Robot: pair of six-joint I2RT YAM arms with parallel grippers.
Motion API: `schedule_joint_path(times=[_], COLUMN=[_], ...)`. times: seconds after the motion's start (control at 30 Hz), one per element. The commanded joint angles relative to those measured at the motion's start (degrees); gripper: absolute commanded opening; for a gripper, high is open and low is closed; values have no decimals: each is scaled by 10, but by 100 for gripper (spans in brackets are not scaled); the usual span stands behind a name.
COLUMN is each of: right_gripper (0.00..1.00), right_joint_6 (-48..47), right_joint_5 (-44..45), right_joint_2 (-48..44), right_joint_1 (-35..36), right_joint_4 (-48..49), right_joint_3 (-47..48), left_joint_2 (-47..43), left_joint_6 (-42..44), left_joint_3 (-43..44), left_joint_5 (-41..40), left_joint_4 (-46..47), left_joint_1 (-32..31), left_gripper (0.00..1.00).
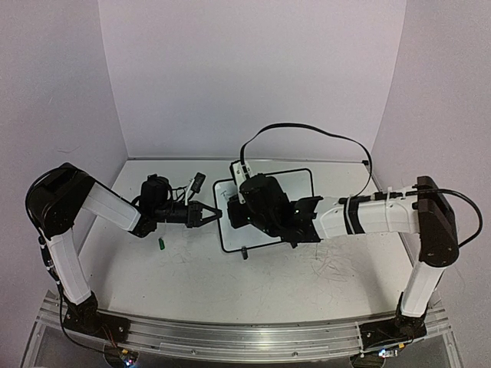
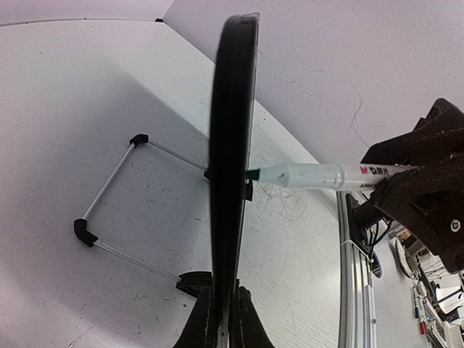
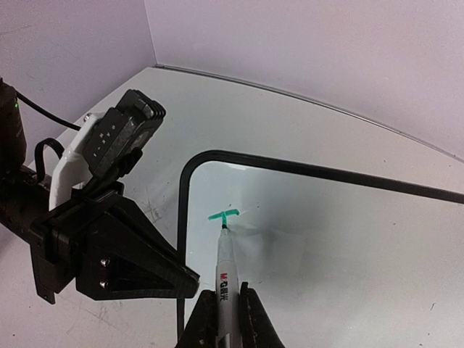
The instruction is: Write a sentence on the whiteboard
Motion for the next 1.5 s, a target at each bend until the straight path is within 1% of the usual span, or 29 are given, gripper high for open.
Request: schedule_joint_path(times=[0.0,0.8,1.47], right_gripper=[0,0,0], right_joint_6=[13,32,39], right_joint_5=[6,0,-5], right_joint_2=[-13,-18,-9], right_joint_1=[-1,7,10], right_joint_4=[-14,-18,-21], right_joint_3=[-12,-35,-32], left_joint_2=[-19,-21,-23], left_joint_6=[10,10,11], left_joint_3=[-1,-1,-2], left_joint_5=[12,13,14], left_joint_4=[8,8,8], left_joint_1=[-9,-11,-11], left_gripper=[0,0,0])
